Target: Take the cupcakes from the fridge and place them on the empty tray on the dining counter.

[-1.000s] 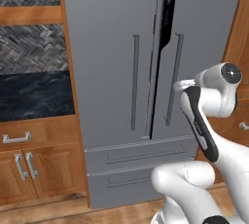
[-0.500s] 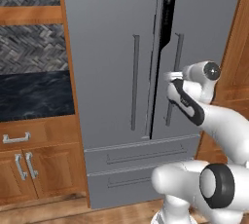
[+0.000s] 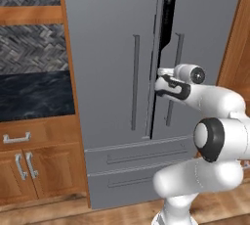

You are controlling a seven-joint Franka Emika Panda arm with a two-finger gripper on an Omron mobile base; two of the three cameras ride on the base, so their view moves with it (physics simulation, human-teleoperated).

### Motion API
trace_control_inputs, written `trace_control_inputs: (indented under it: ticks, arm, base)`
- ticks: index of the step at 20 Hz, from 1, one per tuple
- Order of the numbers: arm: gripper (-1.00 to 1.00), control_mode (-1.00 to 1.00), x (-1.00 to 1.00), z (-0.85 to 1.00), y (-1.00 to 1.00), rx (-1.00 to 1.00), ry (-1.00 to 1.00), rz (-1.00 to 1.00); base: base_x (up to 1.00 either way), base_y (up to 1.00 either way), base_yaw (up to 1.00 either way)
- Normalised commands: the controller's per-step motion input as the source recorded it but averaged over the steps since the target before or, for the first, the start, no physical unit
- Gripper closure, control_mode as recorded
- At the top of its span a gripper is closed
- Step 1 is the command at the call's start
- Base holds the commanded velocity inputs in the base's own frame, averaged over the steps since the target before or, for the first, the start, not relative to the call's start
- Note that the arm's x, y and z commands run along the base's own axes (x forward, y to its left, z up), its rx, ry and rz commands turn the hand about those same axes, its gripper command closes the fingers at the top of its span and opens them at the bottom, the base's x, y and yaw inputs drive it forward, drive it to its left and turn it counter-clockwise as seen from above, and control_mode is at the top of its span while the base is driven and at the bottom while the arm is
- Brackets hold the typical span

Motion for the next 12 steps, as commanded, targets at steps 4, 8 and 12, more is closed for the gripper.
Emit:
trace_control_inputs:
  ticks: [4, 8, 12]
  arm:
    - [-1.00, -1.00, 0.88, -0.02, -0.29, 0.06, -0.01, 0.00]
    - [-1.00, -1.00, 0.85, 0.00, -0.28, 0.08, 0.00, 0.00]
    - [1.00, -1.00, 0.71, 0.02, -0.05, 0.03, 0.12, 0.00]
  base:
    - [0.00, 0.00, 0.00]
    - [0.00, 0.00, 0.00]
    - [0.00, 0.00, 0.00]
